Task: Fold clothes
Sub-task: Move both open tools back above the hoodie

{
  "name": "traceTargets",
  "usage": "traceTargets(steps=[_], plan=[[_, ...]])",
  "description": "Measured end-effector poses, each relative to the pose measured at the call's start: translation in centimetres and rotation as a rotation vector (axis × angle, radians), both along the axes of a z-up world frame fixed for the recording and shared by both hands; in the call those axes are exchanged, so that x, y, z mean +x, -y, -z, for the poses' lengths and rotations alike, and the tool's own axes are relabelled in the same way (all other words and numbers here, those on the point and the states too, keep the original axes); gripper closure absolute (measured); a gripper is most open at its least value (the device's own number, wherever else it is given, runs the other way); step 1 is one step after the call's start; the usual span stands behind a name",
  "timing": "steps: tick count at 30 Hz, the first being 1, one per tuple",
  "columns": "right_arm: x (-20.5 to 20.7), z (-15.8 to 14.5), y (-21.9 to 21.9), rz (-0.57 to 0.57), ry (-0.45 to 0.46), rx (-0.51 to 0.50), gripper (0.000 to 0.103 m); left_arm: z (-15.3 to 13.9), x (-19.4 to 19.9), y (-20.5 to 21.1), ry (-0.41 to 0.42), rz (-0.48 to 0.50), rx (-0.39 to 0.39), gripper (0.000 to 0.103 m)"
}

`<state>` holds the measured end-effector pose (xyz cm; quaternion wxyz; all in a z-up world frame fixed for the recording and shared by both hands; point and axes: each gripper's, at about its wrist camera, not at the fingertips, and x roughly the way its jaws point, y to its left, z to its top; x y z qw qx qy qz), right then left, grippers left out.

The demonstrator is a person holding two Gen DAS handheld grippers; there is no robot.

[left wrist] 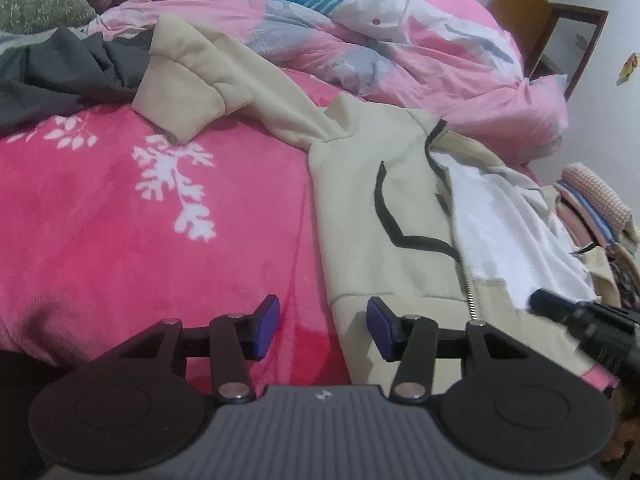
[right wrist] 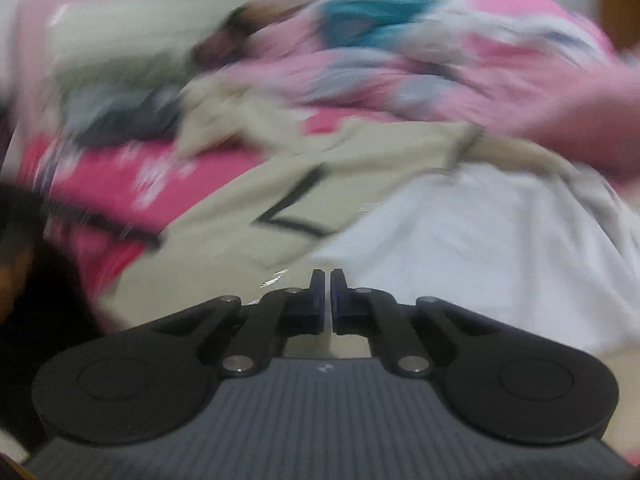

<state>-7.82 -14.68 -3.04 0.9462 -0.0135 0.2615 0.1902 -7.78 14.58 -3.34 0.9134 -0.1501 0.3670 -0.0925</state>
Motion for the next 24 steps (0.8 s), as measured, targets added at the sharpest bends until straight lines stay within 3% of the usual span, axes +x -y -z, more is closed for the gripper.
traceTargets(steps=[3, 7, 8, 10, 11, 12, 16, 19, 20, 21, 23, 24], plan=[[0.3, 0.5, 4.8, 0.164, -0.08, 0.179, 0.102, 0.3, -0.5, -0.3, -0.007, 0.022, -0.032, 0.053], [-1.1, 1.2, 8.4, 0.297, -0.114, 0.344, 0.098, 0.7, -0.9, -0.2, -0.009, 0.028, -0.026, 0.053], [-1.7, 0.6, 7.2, 0.253, -0.062, 0.291, 0.096, 0.7, -0.9, -0.1, -0.009, 0.024, -0.027, 0.053], [-2.7, -0.5, 4.3, 0.147, 0.038, 0.162, 0.083, 0.6, -0.8, 0.0, -0.011, 0.014, -0.025, 0.053], [-3.2, -0.7, 2.7, 0.085, 0.079, 0.095, 0.062, 0.7, -0.8, 0.1, -0.01, 0.011, -0.023, 0.053], [-3.8, -0.7, 0.5, 0.003, 0.133, 0.01, 0.048, 0.7, -0.8, 0.2, -0.01, 0.007, -0.018, 0.053], [-5.8, 0.6, -5.5, -0.241, 0.241, -0.223, 0.048, 0.6, -1.0, 0.5, -0.003, 0.005, 0.001, 0.053], [-5.7, 3.2, -8.0, -0.297, 0.249, -0.396, 0.052, 0.7, -1.2, 0.4, 0.0, 0.004, -0.002, 0.053], [-5.5, 4.2, -8.6, -0.308, 0.241, -0.449, 0.06, 0.8, -1.2, 0.4, 0.001, 0.004, -0.004, 0.053], [-5.5, 4.0, -8.3, -0.296, 0.239, -0.424, 0.079, 0.8, -1.3, 0.3, 0.003, 0.007, -0.008, 0.053], [-5.6, 3.6, -7.6, -0.272, 0.234, -0.373, 0.103, 0.8, -1.4, 0.0, 0.007, 0.014, -0.016, 0.053], [-5.6, 3.1, -7.0, -0.232, 0.235, -0.34, 0.103, 0.8, -1.5, -0.1, 0.009, 0.018, -0.019, 0.054]])
